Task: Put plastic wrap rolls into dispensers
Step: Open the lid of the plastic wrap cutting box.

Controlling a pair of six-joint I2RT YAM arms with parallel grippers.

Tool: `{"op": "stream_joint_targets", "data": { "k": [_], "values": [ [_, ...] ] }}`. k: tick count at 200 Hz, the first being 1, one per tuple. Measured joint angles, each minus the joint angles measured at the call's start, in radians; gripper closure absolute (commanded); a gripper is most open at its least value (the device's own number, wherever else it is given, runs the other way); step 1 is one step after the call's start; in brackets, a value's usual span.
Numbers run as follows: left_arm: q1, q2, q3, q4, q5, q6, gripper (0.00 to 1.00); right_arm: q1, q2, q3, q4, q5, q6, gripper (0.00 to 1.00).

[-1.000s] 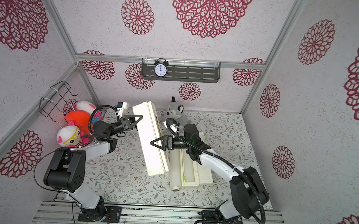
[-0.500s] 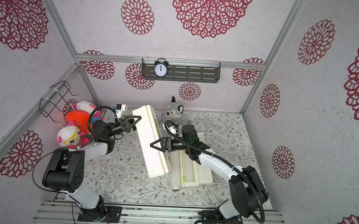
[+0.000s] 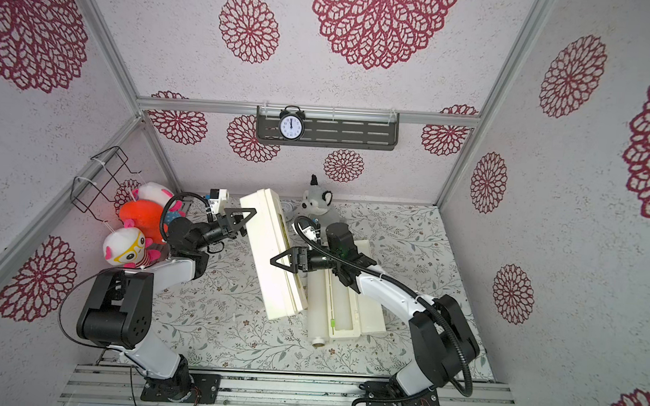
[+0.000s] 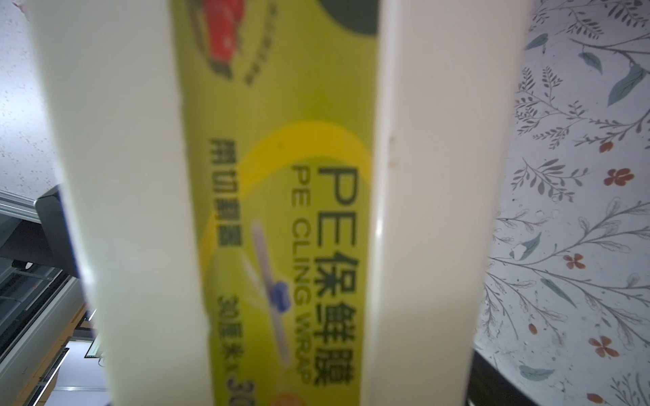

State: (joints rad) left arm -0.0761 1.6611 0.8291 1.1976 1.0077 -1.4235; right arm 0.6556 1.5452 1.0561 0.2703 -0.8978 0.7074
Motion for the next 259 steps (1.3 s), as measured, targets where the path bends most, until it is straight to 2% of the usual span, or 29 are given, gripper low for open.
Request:
{"op": "stream_joint_targets", "data": {
  "k": [61, 80, 96, 106, 123, 129, 176, 206, 259],
  "values": [
    [-0.054, 0.035, -0.084, 0.073, -0.083, -0.010, 0.24, 0.012, 0.093, 0.061, -0.076, -0.047, -0.010, 0.06],
    [-0.064, 0.048, -0.109, 0.100, -0.109, -0.018, 0.24, 0.003, 0.116, 0.089, -0.094, -0.046, -0.010, 0.08],
    [-0.070, 0.055, -0.121, 0.124, -0.132, -0.029, 0.24, -0.002, 0.126, 0.104, -0.109, -0.050, -0.013, 0.14],
    [-0.071, 0.058, -0.127, 0.140, -0.144, -0.036, 0.19, -0.005, 0.129, 0.109, -0.113, -0.051, -0.015, 0.18],
    [-0.072, 0.061, -0.136, 0.164, -0.155, -0.047, 0.01, -0.006, 0.129, 0.111, -0.113, -0.058, -0.016, 0.23],
    [-0.073, 0.061, -0.137, 0.171, -0.155, -0.049, 0.02, -0.006, 0.129, 0.111, -0.113, -0.060, -0.015, 0.24],
    [-0.117, 0.060, -0.116, 0.146, -0.032, -0.038, 0.02, -0.012, 0.130, 0.112, -0.041, -0.051, -0.010, 0.28],
    [-0.093, 0.039, -0.074, 0.056, -0.004, -0.009, 0.02, -0.011, 0.130, 0.111, -0.044, -0.053, -0.024, 0.29],
    [-0.032, 0.014, -0.053, -0.002, 0.001, -0.006, 0.02, -0.010, 0.130, 0.102, -0.044, -0.053, -0.036, 0.31]
  ]
}}
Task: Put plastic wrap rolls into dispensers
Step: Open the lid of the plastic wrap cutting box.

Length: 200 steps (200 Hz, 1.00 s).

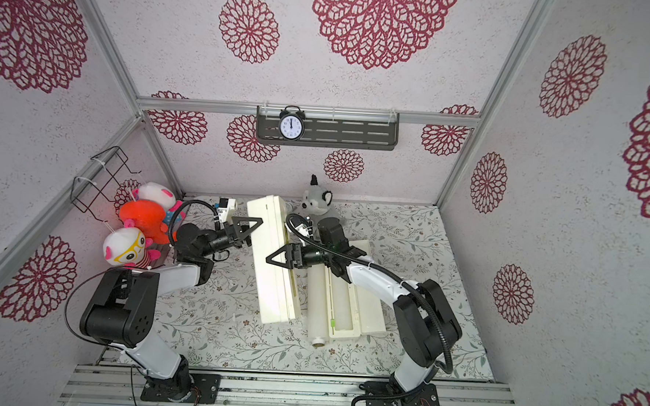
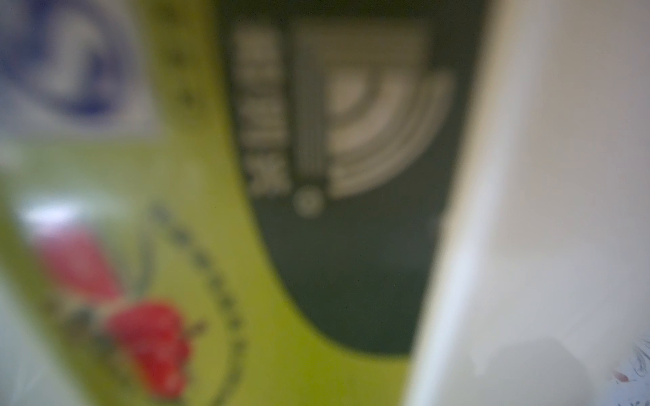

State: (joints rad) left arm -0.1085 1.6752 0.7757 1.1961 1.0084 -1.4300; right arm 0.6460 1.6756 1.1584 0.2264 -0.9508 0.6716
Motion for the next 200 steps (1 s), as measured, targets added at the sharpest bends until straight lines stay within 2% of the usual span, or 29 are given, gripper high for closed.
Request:
{"op": "stream_joint_targets", "data": {
  "k": [77, 96, 113, 150, 200],
  "values": [
    [-0.042, 0.050, 0.037, 0.075, 0.009, -0.049, 0.00, 0.011, 0.000, 0.000, 0.000, -0.021, -0.010, 0.32],
    [-0.043, 0.061, 0.037, 0.112, 0.012, -0.071, 0.13, 0.013, 0.000, 0.000, 0.000, -0.023, -0.010, 0.32],
    [-0.037, 0.062, 0.030, 0.130, 0.015, -0.073, 0.18, 0.016, -0.001, 0.000, 0.002, -0.026, -0.008, 0.32],
    [-0.026, 0.061, 0.023, 0.137, 0.023, -0.080, 0.23, 0.013, -0.002, -0.027, 0.063, -0.023, 0.031, 0.32],
    [-0.018, 0.058, -0.015, 0.177, 0.027, -0.101, 0.23, 0.011, -0.018, -0.117, 0.233, -0.023, 0.132, 0.33]
  ]
}}
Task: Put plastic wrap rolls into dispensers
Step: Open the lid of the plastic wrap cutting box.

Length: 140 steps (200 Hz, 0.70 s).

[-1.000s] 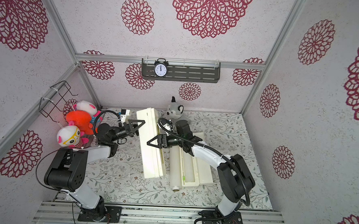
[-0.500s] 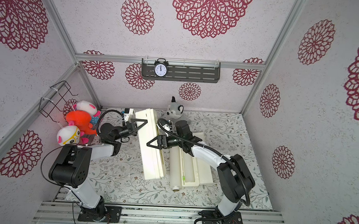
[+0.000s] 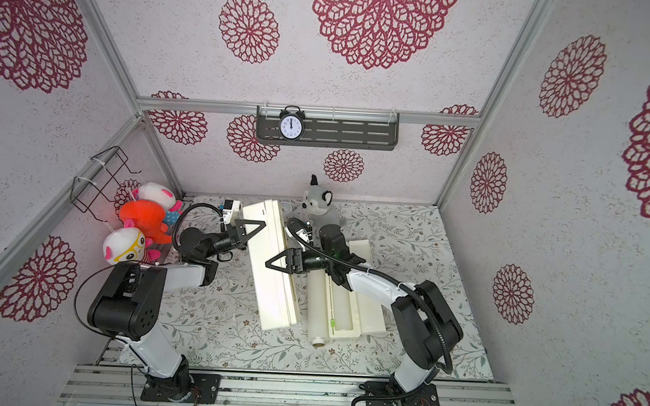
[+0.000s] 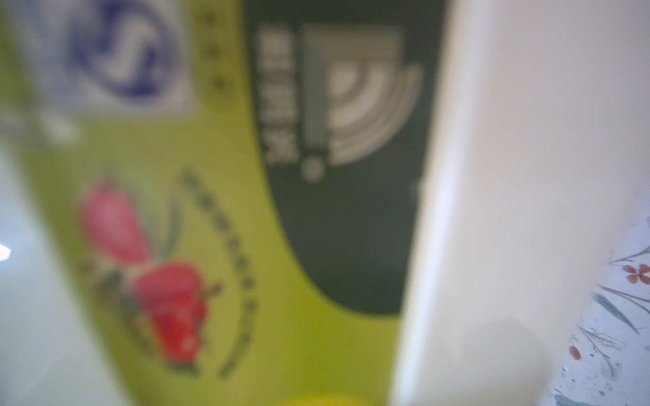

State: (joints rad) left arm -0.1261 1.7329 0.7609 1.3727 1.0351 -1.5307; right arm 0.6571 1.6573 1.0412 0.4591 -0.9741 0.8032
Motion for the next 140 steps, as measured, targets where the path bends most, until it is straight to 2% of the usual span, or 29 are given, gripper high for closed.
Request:
{"op": "stream_joint_targets", "data": {
  "k": [99, 140],
  "values": [
    [0.024, -0.039, -0.025, 0.048, 0.037, -0.033, 0.26, -0.024, -0.071, -0.153, 0.328, 0.085, 0.186, 0.33],
    [0.025, -0.039, -0.025, 0.031, 0.040, -0.040, 0.33, -0.027, -0.071, -0.159, 0.342, 0.085, 0.217, 0.30]
  ]
}}
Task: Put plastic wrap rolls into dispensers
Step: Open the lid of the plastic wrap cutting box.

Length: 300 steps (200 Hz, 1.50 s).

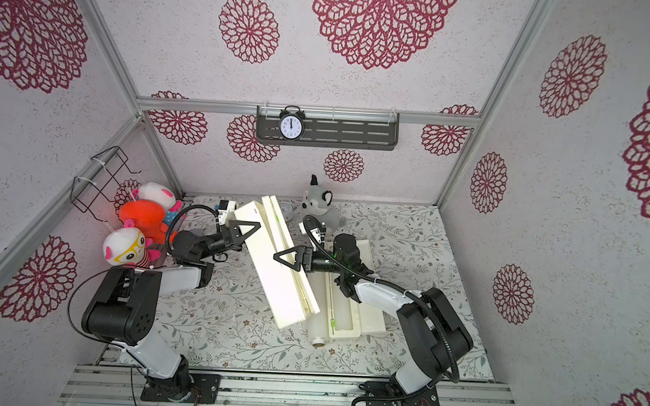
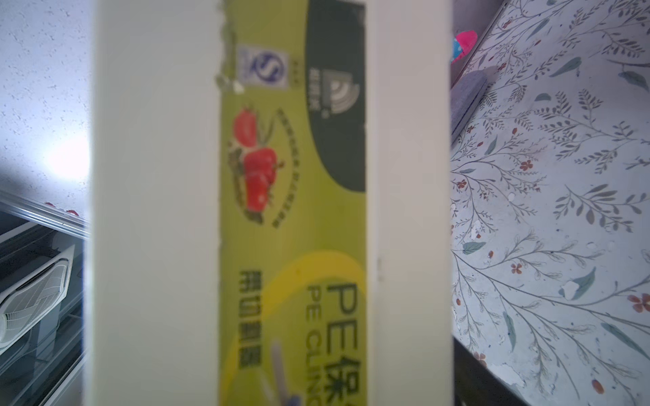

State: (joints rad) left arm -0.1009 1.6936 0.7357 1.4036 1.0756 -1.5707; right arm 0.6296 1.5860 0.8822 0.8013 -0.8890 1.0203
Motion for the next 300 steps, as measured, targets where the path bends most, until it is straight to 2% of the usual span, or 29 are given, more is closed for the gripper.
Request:
{"op": "stream_joint_targets", "data": {
  "k": [34, 60, 92, 133, 208, 251, 300],
  "values": [
    [0.003, -0.015, 0.002, -0.111, -0.008, 0.061, 0.34, 0.013, 0.000, 0.050, -0.147, 0.030, -0.087, 0.28],
    [0.004, -0.039, 0.005, -0.193, -0.006, 0.115, 0.36, 0.024, 0.000, 0.058, -0.187, 0.048, -0.129, 0.17],
    [0.004, -0.039, 0.027, -0.218, -0.002, 0.138, 0.40, 0.032, 0.004, 0.102, -0.266, 0.050, -0.187, 0.08],
    [-0.005, 0.002, 0.058, -0.196, -0.003, 0.128, 0.42, 0.032, 0.028, 0.142, -0.306, 0.060, -0.248, 0.01],
    [-0.039, 0.009, 0.059, -0.236, 0.018, 0.182, 0.42, 0.018, 0.080, 0.238, -0.403, 0.035, -0.313, 0.01],
    [-0.060, -0.001, 0.058, -0.254, 0.048, 0.211, 0.43, -0.010, 0.113, 0.238, -0.270, -0.027, -0.228, 0.01],
    [-0.063, -0.051, 0.051, -0.333, 0.050, 0.267, 0.46, -0.026, 0.170, 0.238, -0.083, -0.106, -0.083, 0.18]
  ]
}}
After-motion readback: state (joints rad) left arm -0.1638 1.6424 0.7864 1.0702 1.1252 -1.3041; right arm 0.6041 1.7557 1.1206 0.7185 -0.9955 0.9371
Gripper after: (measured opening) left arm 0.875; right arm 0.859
